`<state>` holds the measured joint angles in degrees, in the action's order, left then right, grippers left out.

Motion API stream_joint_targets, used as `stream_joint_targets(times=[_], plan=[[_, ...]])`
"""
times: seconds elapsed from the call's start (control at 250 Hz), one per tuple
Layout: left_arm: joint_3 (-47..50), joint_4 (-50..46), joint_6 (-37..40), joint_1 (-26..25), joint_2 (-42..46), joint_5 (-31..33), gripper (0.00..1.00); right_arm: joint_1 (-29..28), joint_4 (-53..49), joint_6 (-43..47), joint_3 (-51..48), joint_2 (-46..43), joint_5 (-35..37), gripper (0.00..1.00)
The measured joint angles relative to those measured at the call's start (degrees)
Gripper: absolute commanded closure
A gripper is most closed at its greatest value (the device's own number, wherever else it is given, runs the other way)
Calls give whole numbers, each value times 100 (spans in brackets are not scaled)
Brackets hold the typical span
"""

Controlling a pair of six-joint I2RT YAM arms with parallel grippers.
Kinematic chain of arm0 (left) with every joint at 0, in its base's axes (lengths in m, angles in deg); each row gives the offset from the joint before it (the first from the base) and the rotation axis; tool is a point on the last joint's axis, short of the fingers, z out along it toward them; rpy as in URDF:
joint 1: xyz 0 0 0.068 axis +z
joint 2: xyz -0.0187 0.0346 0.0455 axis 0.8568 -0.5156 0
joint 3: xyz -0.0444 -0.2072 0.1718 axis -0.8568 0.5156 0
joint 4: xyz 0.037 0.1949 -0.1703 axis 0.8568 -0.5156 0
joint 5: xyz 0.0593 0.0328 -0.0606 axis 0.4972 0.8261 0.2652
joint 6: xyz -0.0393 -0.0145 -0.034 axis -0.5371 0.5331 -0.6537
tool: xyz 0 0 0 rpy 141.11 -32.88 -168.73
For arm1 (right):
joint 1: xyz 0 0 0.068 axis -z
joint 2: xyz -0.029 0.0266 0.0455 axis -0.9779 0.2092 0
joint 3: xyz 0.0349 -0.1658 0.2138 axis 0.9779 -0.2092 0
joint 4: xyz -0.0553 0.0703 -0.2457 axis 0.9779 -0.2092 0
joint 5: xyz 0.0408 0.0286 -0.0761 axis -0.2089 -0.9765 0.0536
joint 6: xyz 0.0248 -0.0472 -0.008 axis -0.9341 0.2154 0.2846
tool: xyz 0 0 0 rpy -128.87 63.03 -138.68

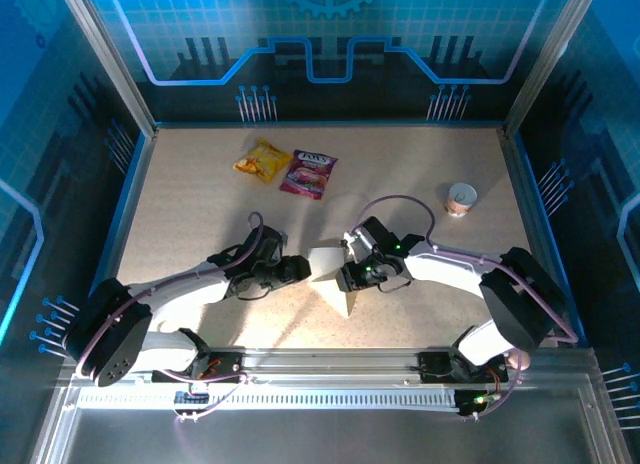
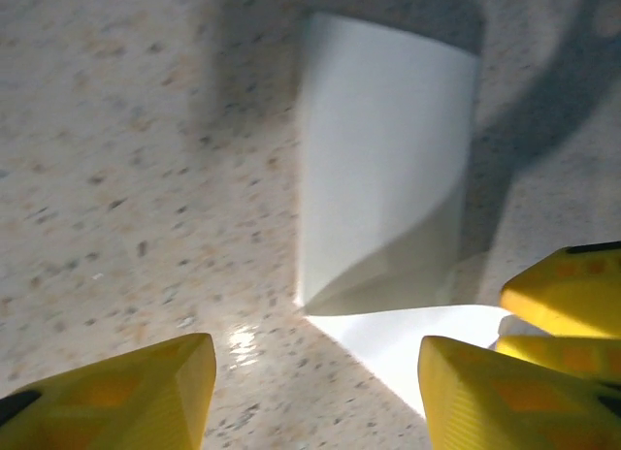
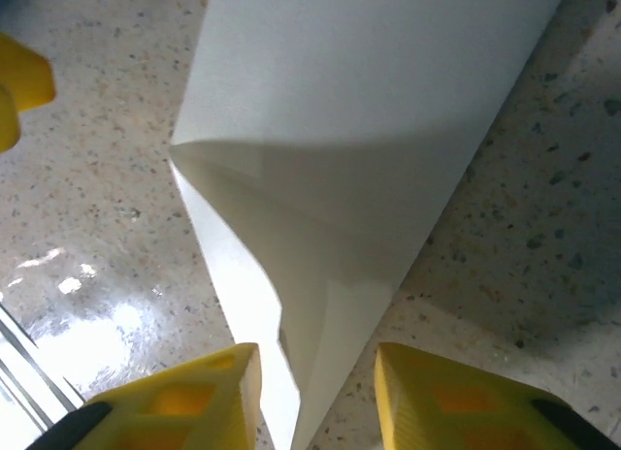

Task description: Fold a paper plane with a square sheet of paper (fold left side to right side)

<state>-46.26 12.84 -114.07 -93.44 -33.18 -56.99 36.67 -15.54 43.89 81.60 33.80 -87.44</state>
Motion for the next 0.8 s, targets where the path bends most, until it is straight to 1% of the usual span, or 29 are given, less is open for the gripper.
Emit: stream_joint_targets(times=[0.088, 0.144, 0.2, 0.296, 0.627, 0.719, 0.799], plan=[[46, -20, 0, 61, 2, -24, 40, 7, 4, 92, 20, 98, -13, 85], [48, 0, -2, 101, 0, -68, 40, 9, 11, 68, 20, 101, -13, 91], [48, 57, -20, 140, -24, -127, 40, 9, 55, 52, 22, 101, -11, 95], [46, 203, -35, 212, -157, -251, 40, 9, 83, 46, 17, 57, -7, 100], [-203, 531, -39, 332, -789, -590, 41, 138, 170, -35, -192, -542, -7, 100], [-328, 623, -39, 337, -957, -688, 43, 166, 168, -57, -238, -636, -4, 100], [-424, 693, -37, 339, -1078, -763, 48, 170, 175, -72, -267, -697, -7, 100]])
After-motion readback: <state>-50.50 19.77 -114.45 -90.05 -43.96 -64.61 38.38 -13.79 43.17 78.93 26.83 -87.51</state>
